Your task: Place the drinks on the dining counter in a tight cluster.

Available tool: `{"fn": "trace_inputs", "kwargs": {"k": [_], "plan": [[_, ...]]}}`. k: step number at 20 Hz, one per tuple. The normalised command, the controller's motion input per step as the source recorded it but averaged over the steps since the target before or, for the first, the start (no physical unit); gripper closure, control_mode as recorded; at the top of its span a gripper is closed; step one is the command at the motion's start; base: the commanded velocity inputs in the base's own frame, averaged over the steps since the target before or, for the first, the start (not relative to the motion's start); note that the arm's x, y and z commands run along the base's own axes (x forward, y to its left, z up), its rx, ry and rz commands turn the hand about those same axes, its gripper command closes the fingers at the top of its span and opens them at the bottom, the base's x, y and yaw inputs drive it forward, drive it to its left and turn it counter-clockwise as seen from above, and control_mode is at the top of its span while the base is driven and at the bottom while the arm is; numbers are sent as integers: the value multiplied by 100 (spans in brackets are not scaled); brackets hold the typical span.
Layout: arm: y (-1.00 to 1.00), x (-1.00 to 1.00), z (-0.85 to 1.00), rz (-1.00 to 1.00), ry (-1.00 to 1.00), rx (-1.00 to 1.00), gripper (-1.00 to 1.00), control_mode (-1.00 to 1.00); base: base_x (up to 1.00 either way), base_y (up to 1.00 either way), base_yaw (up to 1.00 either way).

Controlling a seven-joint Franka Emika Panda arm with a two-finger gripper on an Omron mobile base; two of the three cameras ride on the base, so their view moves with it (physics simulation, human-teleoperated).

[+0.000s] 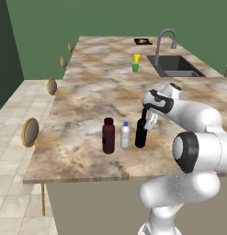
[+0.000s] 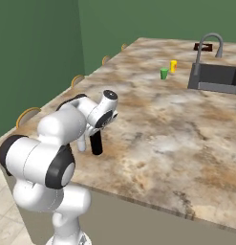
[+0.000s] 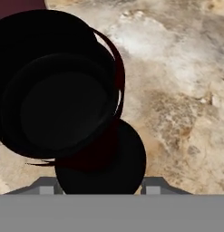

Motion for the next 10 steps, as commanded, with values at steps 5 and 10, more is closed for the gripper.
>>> {"fn": "trace_inputs", "kwargs": {"k": [5,10], "plan": [[0,0,0,0,0,0,-100,-100,0,0,0],[0,-5,0,0,0,0,-100,-100,0,0,0]]}}
